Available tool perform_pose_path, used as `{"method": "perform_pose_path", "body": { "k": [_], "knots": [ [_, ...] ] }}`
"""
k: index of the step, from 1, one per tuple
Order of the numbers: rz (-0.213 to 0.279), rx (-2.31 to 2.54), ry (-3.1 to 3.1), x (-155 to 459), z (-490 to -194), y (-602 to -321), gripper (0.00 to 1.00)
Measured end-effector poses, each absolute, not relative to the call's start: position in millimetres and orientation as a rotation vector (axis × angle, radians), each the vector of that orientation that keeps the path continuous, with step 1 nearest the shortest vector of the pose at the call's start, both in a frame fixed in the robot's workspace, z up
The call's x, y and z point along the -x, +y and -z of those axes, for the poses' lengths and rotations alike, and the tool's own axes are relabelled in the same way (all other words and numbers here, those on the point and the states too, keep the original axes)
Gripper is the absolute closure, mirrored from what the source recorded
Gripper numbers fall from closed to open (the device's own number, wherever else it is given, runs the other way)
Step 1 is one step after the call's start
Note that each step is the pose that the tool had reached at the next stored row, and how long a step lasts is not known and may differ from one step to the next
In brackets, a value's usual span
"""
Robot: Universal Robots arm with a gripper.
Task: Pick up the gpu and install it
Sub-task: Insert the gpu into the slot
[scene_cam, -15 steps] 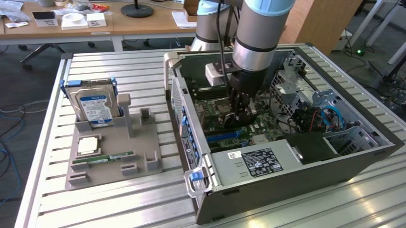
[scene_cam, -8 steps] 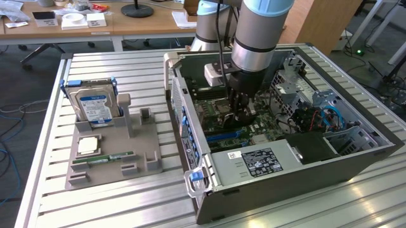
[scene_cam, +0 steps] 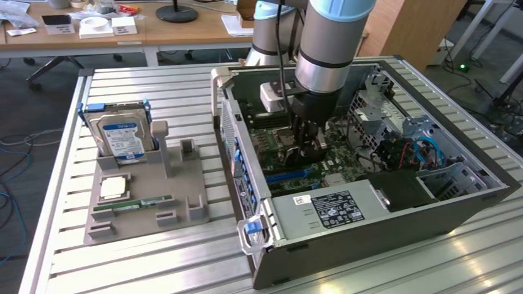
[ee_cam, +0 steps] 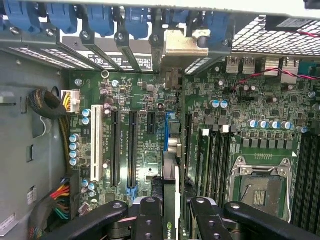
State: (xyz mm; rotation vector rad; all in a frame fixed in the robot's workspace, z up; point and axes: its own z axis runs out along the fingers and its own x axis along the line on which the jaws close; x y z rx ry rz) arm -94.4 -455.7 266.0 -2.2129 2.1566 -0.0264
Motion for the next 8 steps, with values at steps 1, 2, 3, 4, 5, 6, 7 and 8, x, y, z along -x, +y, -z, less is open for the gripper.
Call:
{"method": "perform_pose_path", "body": {
  "k": [1,2,3,4,5,6,7,8],
  "knots": [
    [0.026,2.213,2.156,94.8,-266.0,-456.2,0.74],
    [0.026,2.213,2.157,96.0,-265.9,-456.2,0.74],
    [0.026,2.213,2.157,96.3,-265.9,-456.2,0.74],
    [0.026,2.213,2.157,96.7,-265.9,-456.2,0.74],
    [0.026,2.213,2.157,97.1,-265.9,-456.2,0.74],
    [0.026,2.213,2.157,97.5,-266.0,-456.2,0.74],
    [0.026,2.213,2.157,97.8,-266.0,-456.2,0.74],
    [0.026,2.213,2.157,98.2,-266.0,-456.2,0.74]
  ]
}}
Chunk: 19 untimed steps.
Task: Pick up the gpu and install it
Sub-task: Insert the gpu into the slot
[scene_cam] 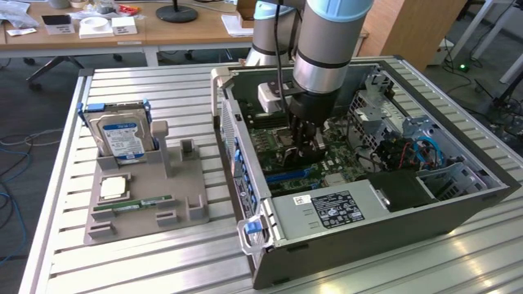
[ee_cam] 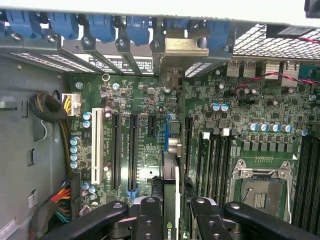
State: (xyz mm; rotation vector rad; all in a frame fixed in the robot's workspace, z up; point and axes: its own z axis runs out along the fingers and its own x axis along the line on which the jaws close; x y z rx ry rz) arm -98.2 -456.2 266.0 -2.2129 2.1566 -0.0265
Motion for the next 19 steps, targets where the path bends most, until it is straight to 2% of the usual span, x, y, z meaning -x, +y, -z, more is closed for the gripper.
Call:
{"method": "perform_pose_path", "body": {
  "k": [19],
  "knots": [
    [0.029,2.214,2.153,101.2,-261.3,-456.2,0.74]
  ]
}}
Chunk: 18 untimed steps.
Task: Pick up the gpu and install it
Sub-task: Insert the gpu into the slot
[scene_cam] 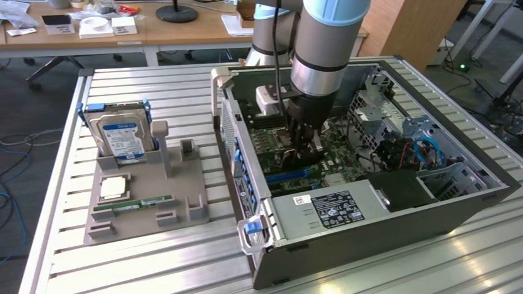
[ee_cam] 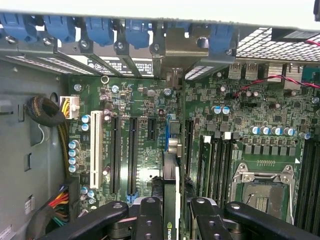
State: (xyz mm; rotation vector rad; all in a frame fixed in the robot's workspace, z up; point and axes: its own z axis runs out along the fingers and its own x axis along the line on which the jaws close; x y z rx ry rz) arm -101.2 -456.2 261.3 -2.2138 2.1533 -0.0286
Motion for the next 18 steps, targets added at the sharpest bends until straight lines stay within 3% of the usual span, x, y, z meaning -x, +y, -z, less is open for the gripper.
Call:
{"method": "perform_pose_path", "body": {
  "k": [18],
  "knots": [
    [0.046,2.215,2.137,103.4,-259.3,-456.2,0.74]
  ]
}}
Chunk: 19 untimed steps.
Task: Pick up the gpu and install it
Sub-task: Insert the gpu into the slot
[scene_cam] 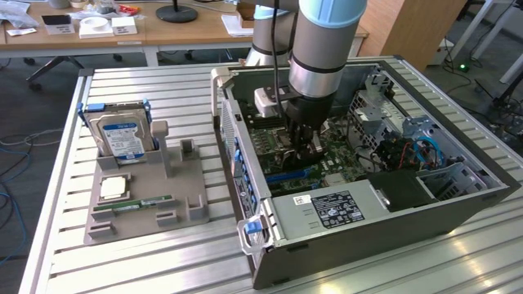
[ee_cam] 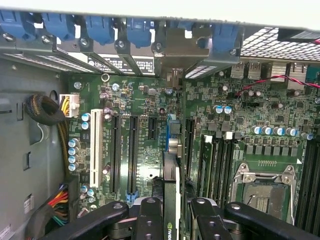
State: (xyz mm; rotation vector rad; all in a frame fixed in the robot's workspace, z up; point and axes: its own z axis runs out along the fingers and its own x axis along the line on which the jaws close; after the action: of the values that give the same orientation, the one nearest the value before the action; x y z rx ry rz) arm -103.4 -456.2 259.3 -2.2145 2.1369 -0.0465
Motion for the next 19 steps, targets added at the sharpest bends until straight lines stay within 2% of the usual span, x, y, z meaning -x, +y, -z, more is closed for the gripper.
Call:
{"method": "perform_pose_path", "body": {
  "k": [19],
  "knots": [
    [0.046,2.214,2.137,104.2,-256.9,-456.2,0.74]
  ]
}}
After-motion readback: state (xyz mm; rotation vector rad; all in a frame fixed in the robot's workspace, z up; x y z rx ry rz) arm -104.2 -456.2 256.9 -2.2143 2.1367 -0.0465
